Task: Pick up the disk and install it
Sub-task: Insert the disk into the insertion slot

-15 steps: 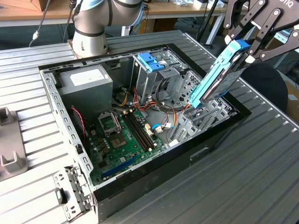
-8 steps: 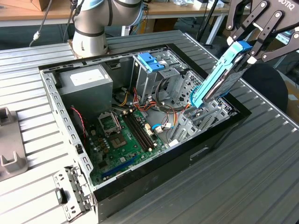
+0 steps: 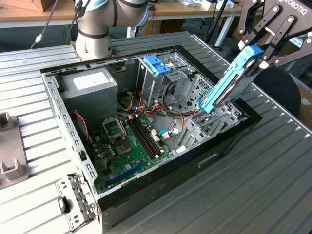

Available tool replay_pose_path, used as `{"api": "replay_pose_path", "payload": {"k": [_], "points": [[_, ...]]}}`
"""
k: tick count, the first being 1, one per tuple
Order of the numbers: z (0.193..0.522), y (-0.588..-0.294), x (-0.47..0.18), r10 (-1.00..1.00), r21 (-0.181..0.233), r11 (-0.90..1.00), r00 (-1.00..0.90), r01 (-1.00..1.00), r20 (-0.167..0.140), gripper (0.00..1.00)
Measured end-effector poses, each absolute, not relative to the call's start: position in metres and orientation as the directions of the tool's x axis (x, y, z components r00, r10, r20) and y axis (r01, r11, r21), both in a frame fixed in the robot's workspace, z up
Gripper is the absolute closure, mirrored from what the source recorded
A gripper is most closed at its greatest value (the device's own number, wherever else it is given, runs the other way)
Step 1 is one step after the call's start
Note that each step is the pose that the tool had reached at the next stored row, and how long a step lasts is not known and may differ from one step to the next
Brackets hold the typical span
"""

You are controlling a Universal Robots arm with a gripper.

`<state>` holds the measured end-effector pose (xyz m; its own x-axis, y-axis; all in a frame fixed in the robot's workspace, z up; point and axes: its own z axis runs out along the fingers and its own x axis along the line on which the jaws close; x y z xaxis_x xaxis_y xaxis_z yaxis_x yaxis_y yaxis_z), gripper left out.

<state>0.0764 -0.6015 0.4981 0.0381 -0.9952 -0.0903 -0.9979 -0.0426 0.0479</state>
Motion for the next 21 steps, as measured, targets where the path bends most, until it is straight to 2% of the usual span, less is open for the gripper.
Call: {"api": "replay_pose_path", "payload": {"k": [21], "points": [[0.484, -0.601, 0.091, -0.995, 0.048, -0.043, 0.038, -0.998, -0.090, 0.63]]}}
